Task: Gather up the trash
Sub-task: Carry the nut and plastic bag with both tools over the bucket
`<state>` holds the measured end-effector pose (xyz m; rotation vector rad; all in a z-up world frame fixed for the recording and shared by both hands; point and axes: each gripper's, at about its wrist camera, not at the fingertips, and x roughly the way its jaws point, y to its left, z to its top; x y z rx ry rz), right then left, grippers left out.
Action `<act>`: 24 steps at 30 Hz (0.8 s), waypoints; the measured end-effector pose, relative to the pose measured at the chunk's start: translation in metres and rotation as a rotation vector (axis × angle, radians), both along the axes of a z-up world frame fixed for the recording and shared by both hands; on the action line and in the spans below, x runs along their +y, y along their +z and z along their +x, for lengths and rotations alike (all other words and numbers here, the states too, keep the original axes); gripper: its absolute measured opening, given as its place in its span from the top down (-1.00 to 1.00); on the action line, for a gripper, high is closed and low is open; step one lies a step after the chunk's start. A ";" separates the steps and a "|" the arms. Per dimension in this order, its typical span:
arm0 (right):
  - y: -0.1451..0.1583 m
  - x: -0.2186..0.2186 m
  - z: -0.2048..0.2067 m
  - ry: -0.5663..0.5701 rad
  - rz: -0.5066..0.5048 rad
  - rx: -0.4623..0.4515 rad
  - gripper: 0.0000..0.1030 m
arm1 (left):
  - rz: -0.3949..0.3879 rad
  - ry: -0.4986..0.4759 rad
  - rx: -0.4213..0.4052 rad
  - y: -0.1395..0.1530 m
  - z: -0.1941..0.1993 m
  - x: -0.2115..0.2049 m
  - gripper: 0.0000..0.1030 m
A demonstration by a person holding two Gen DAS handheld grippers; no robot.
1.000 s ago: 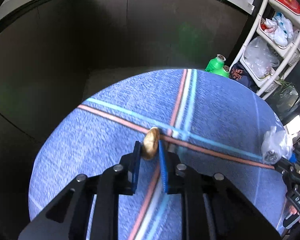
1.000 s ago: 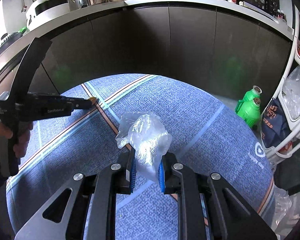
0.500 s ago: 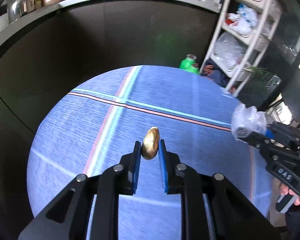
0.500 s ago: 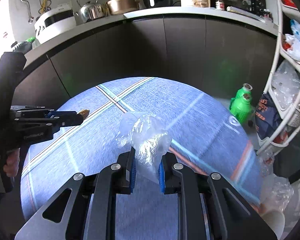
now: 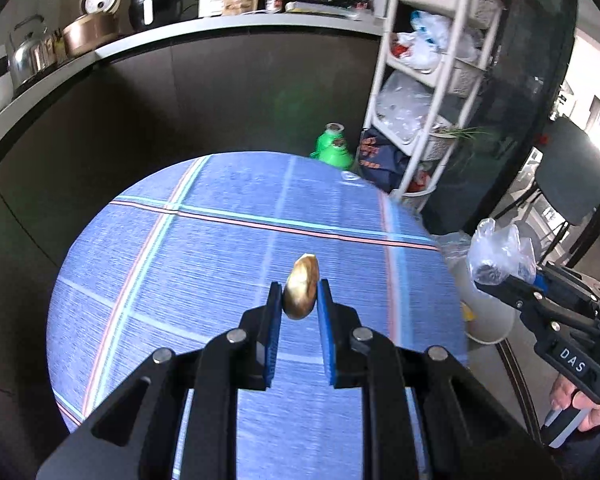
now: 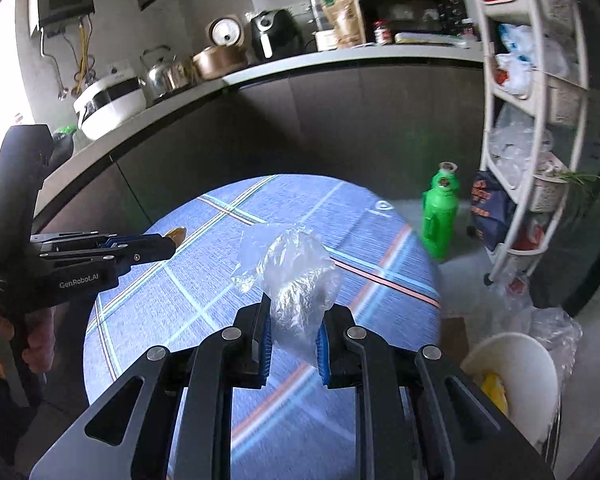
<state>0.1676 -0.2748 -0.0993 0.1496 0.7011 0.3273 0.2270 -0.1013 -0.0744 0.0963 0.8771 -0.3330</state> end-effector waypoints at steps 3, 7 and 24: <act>0.003 -0.020 -0.020 -0.031 0.004 -0.013 0.69 | -0.009 -0.034 -0.010 0.003 -0.019 -0.021 0.65; 0.002 -0.044 -0.039 -0.071 0.009 -0.017 0.69 | -0.026 -0.096 -0.006 0.003 -0.040 -0.050 0.65; -0.068 -0.154 -0.079 -0.304 0.044 0.115 0.69 | -0.025 -0.326 0.099 -0.031 -0.052 -0.184 0.64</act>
